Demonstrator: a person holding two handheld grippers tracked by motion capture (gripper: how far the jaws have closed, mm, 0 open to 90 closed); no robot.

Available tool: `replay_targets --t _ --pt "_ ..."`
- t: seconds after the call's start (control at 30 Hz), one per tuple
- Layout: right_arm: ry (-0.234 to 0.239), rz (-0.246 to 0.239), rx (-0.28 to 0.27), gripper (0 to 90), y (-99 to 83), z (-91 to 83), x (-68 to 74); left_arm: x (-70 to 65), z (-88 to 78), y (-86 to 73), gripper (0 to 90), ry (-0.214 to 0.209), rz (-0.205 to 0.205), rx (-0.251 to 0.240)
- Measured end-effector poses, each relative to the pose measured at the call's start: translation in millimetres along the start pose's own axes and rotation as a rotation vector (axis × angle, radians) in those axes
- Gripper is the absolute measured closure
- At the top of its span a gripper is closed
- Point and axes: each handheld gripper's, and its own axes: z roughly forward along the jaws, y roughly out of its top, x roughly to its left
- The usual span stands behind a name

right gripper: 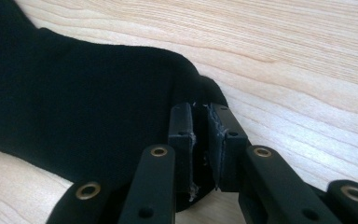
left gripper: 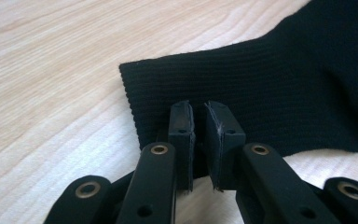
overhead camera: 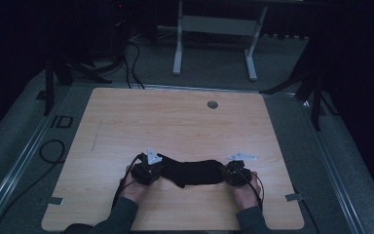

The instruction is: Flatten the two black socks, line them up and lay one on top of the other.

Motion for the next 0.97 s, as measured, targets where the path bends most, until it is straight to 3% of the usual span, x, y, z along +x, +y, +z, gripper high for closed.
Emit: replay_targets --t 0.27,0.43,0.5,0.53,0.73,0.97 --pt "0.017 -0.005 -0.004 75.0 2.6 3.0 4.4 5.1 1.7 1.3 77.9 0.028 -0.031 -0.013" --pt "0.066 -0.005 -0.067 63.7 8.6 -15.4 4.7 9.9 -5.9 1.9 67.5 -0.022 -0.075 -0.056" --pt "0.073 -0.009 -0.082 63.7 9.8 -18.7 4.2 9.9 -5.9 1.9 65.4 -0.022 -0.075 -0.056" --pt "0.079 -0.010 -0.107 60.3 11.5 -24.2 2.5 13.6 -12.9 1.9 62.8 -0.037 -0.100 -0.090" --pt "0.056 0.012 -0.109 57.5 9.0 -25.2 -8.7 26.6 -23.0 0.0 59.2 -0.029 -0.149 -0.122" --pt "0.022 0.056 -0.109 55.9 5.6 -23.7 -24.8 37.3 -25.2 -2.7 57.5 0.006 -0.164 -0.115"
